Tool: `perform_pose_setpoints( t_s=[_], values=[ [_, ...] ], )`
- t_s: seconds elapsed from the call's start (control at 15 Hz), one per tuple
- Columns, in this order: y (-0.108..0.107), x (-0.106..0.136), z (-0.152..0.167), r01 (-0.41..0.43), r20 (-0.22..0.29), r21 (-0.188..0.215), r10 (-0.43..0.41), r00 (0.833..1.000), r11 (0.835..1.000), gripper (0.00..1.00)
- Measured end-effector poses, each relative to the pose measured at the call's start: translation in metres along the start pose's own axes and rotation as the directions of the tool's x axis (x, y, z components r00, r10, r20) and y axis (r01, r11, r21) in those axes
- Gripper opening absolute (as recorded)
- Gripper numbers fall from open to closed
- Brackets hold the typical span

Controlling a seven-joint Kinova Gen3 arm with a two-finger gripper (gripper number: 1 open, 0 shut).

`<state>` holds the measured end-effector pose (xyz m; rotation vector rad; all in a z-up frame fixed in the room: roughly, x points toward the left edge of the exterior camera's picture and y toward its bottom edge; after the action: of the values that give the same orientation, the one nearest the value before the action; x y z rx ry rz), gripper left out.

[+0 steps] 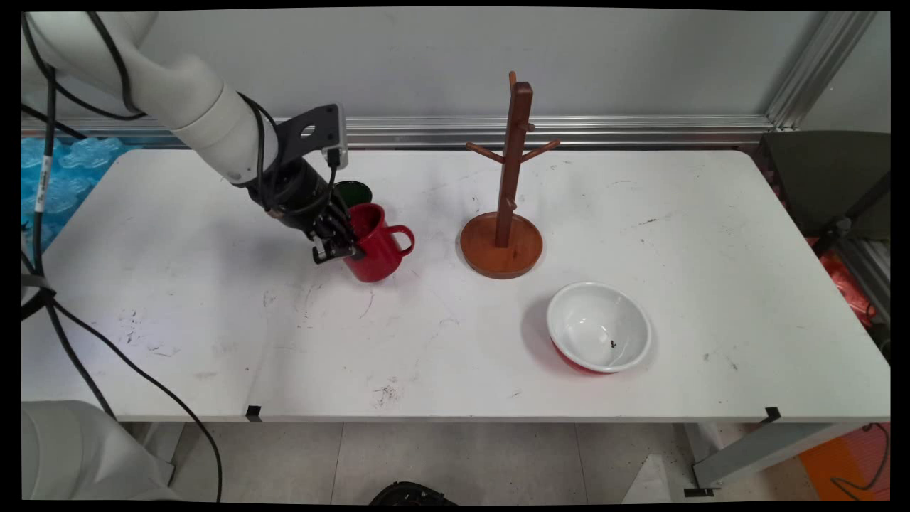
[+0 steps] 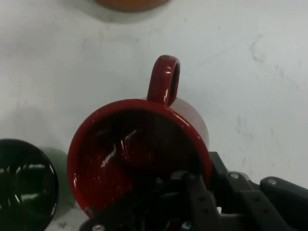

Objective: Place the picked object on the table

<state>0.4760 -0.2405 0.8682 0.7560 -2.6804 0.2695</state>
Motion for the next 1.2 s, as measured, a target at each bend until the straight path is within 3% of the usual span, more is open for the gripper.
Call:
perform_pose_setpoints(
  t_s=[0.6,1.13,1.2],
  values=[
    [0.012,-0.004,0.01,0.013,0.091,0.033,-0.016,0.996,0.999,0.0],
    [0.026,-0.005,0.016,0.014,0.132,0.037,-0.018,0.991,0.999,0.0],
    [0.027,-0.005,0.016,0.014,0.133,0.036,-0.019,0.991,0.999,1.0]
  ],
)
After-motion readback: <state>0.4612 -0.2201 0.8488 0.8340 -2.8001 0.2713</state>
